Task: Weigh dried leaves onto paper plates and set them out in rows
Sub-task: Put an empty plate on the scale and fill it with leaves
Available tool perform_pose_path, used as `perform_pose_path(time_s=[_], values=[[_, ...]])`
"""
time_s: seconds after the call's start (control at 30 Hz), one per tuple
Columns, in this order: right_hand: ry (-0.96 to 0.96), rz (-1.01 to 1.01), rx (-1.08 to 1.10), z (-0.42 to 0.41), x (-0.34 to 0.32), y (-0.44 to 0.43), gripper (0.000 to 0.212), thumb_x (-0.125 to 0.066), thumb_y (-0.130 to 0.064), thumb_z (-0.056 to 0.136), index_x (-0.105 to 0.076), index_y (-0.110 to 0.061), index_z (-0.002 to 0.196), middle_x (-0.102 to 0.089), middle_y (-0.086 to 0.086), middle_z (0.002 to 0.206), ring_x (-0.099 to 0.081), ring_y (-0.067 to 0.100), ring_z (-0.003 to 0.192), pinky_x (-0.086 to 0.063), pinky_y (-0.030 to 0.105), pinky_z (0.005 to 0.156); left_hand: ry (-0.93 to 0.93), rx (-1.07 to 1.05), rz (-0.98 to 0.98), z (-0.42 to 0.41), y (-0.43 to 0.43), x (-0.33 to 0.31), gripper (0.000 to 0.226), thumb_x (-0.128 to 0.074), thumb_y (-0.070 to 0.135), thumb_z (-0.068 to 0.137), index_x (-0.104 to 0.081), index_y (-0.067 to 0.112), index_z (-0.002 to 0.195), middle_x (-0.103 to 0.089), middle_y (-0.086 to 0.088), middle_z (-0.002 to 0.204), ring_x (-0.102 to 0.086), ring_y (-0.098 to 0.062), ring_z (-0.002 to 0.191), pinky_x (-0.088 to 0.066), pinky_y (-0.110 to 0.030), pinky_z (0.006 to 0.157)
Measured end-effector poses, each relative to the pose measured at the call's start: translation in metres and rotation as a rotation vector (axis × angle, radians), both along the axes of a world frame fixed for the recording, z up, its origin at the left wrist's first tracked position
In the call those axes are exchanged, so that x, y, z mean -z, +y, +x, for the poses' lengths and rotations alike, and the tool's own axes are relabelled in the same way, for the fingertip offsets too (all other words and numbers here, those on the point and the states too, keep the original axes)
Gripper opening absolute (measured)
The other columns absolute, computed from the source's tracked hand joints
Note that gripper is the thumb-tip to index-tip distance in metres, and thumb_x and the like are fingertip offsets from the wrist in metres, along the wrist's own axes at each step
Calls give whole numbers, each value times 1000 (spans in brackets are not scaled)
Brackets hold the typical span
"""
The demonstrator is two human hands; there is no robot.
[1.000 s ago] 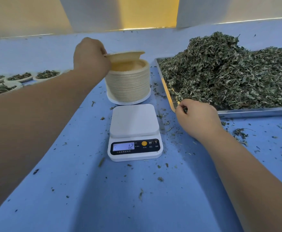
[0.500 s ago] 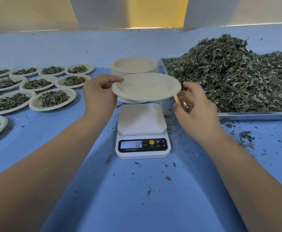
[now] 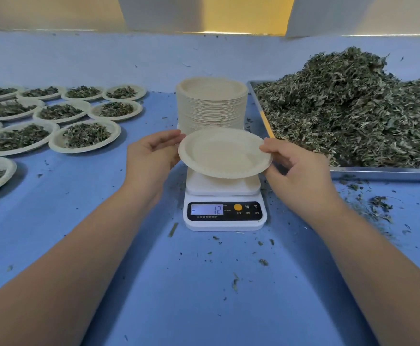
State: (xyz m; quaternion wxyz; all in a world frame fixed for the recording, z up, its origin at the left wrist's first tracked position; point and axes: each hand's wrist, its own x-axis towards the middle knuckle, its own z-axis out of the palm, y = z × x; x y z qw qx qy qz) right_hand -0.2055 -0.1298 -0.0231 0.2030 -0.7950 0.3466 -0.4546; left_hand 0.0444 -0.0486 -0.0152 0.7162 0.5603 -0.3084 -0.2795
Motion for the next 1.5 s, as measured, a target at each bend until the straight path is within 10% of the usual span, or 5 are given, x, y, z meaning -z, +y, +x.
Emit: perform_pose_path(time_s=[0.37, 0.77, 1.07, 1.23, 1.5], values=[[233, -73, 21, -4, -4, 1, 53, -46, 11, 91, -65, -21, 129, -73, -3, 111, -65, -1, 103, -49, 10, 93, -73, 6, 106, 10, -1, 16, 38, -56, -17, 90, -73, 14, 105, -81, 5, 93, -77, -10, 94, -59, -18, 79], [360, -181, 346, -7, -31, -34, 24, -50, -15, 93, -71, -17, 104, -68, 1, 79, -58, 22, 70, -47, 33, 63, 71, -74, 54, 17, -7, 22, 27, -45, 3, 96, -66, 12, 82, -74, -12, 90, -73, -31, 99, -60, -46, 95], [969, 428, 296, 13, -39, -94, 86, -9, -70, 100, -39, -9, 153, -45, 17, 153, -47, 37, 134, -40, 45, 105, -46, -49, 122, 13, -8, 24, 26, -48, 8, 93, -72, 12, 83, -78, -6, 92, -74, -22, 95, -59, -34, 80], [971, 256, 279, 4, -33, -94, 72, -15, -59, 106, -57, -10, 74, -57, 12, 73, -54, 26, 69, -37, 34, 61, -64, -49, 121, 12, -7, 23, 26, -48, 10, 91, -71, 15, 81, -78, 0, 85, -74, -16, 88, -55, -26, 71], [785, 91, 425, -22, -30, -83, 61, -34, -67, 98, -57, -14, 78, -62, 7, 73, -58, 26, 66, -41, 30, 55, -119, -49, 107, 12, -8, 26, 25, -47, 16, 86, -71, 17, 77, -76, 8, 77, -71, -4, 75, -57, -30, 74]])
